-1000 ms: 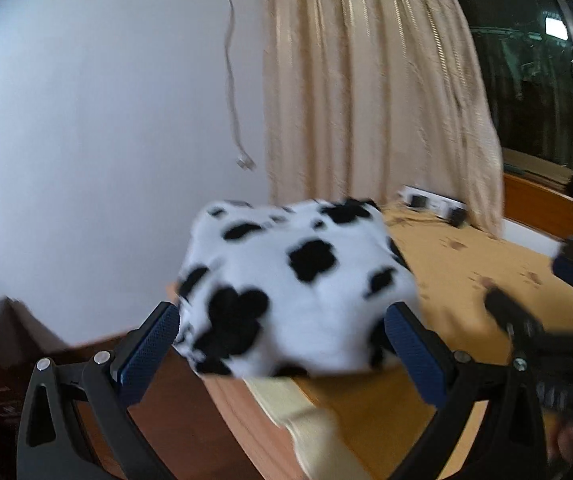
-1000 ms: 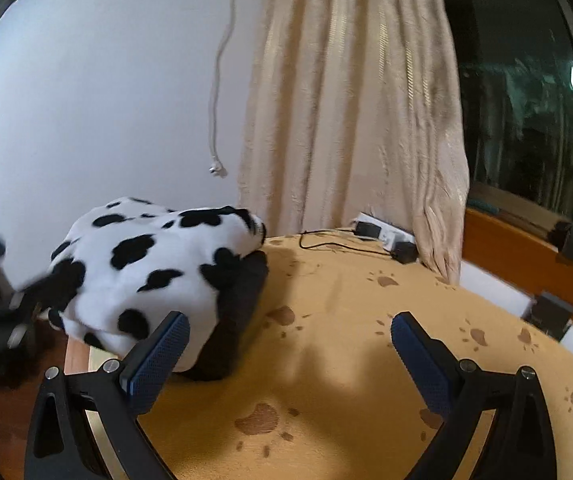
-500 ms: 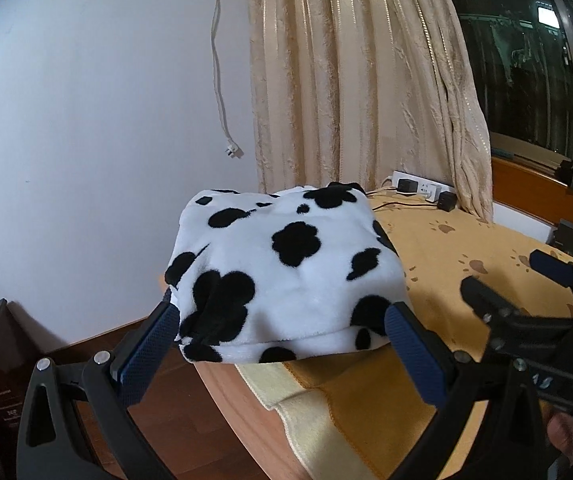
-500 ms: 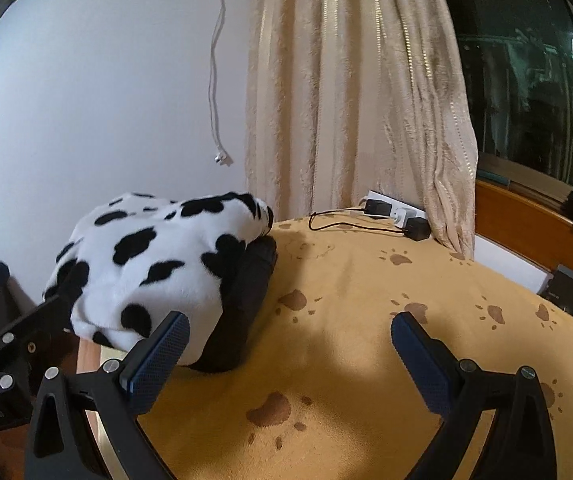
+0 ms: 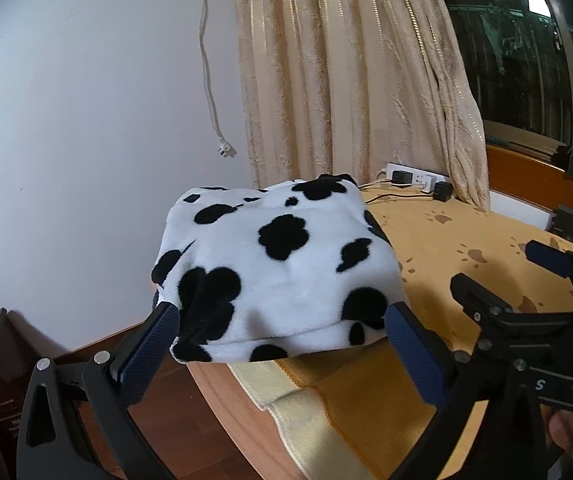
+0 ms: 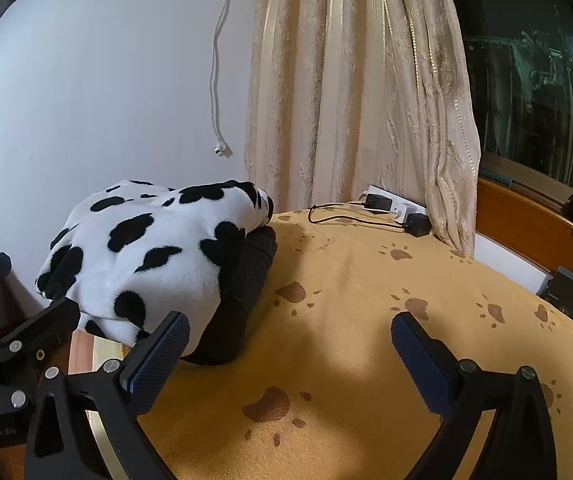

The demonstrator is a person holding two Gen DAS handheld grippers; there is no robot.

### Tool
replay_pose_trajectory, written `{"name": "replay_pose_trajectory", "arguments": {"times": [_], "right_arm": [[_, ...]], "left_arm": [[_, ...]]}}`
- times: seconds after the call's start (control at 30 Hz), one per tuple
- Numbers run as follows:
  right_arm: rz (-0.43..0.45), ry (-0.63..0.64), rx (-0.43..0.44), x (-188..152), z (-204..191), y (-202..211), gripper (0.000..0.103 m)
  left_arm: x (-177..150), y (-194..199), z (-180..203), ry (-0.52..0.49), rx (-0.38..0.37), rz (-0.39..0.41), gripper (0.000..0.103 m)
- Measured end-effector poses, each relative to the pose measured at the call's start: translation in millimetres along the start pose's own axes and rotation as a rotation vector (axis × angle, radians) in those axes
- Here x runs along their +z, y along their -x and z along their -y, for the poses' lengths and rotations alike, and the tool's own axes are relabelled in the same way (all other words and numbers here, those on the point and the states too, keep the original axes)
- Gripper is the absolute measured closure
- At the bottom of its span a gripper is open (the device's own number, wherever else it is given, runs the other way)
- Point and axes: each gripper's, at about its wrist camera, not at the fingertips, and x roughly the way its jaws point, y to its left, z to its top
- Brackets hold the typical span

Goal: Fold clothes

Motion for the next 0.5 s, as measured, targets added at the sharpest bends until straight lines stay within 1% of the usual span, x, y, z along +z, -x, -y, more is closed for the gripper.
{"name": "replay_pose_trajectory", "arguments": {"times": [0.27, 0.5], "right_arm": [[0.008, 0.005, -0.015, 1, 2, 1, 0.001], [-0.007, -0.009, -0.012, -1, 5, -4, 0.001]], "left_arm": [[0, -5, -2, 0.019, -0.002, -0.034, 0.000], [-3, -13, -1, 0.016, 0.003, -0.064, 0.000]]}}
